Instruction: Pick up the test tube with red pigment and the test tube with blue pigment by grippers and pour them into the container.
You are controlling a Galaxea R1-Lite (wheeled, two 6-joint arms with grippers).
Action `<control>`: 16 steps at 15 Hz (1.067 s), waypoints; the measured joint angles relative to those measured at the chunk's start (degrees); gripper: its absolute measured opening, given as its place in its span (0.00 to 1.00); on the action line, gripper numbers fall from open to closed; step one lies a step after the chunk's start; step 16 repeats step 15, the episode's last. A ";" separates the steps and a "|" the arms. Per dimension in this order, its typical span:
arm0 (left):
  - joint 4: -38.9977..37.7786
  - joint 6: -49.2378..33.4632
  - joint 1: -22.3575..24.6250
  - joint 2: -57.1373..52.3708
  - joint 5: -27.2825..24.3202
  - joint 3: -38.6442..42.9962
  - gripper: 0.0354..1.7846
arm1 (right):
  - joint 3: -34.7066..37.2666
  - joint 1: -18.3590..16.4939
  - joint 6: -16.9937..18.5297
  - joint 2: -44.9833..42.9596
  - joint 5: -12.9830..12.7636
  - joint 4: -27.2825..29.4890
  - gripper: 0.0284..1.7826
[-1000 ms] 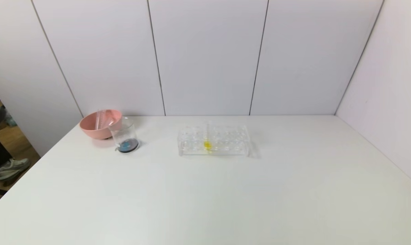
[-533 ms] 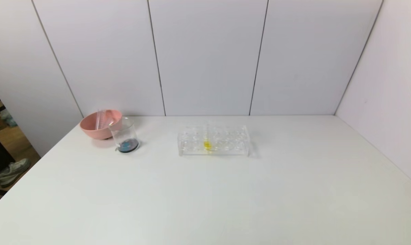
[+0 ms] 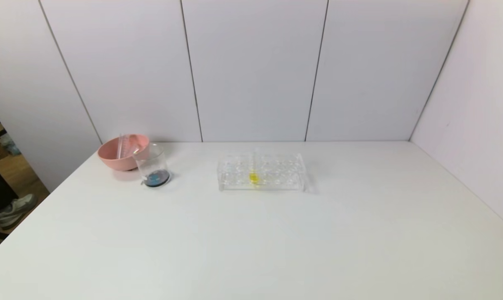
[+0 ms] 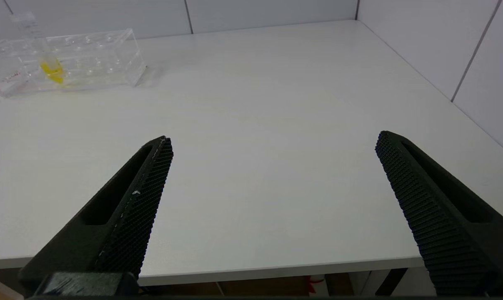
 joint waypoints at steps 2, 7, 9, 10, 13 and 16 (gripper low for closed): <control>6.44 -2.40 0.00 -0.15 1.87 0.96 1.00 | 0.00 0.00 0.00 0.00 0.00 0.00 1.00; 6.14 -4.01 0.00 -0.20 2.08 1.34 1.00 | 0.00 0.00 -0.11 0.00 0.00 0.00 1.00; 5.90 -5.51 0.00 -0.20 2.27 1.37 1.00 | 0.00 0.00 -0.06 0.00 0.00 0.00 1.00; 5.85 -6.36 0.00 -0.20 2.33 1.37 1.00 | 0.00 0.00 0.05 0.00 0.00 0.00 1.00; 5.85 -7.74 0.00 -0.20 3.55 1.37 1.00 | 0.00 0.00 0.24 0.00 0.02 -0.06 1.00; 5.84 -7.90 0.00 -0.20 3.62 1.37 1.00 | 0.00 0.00 0.22 0.00 0.00 -0.06 1.00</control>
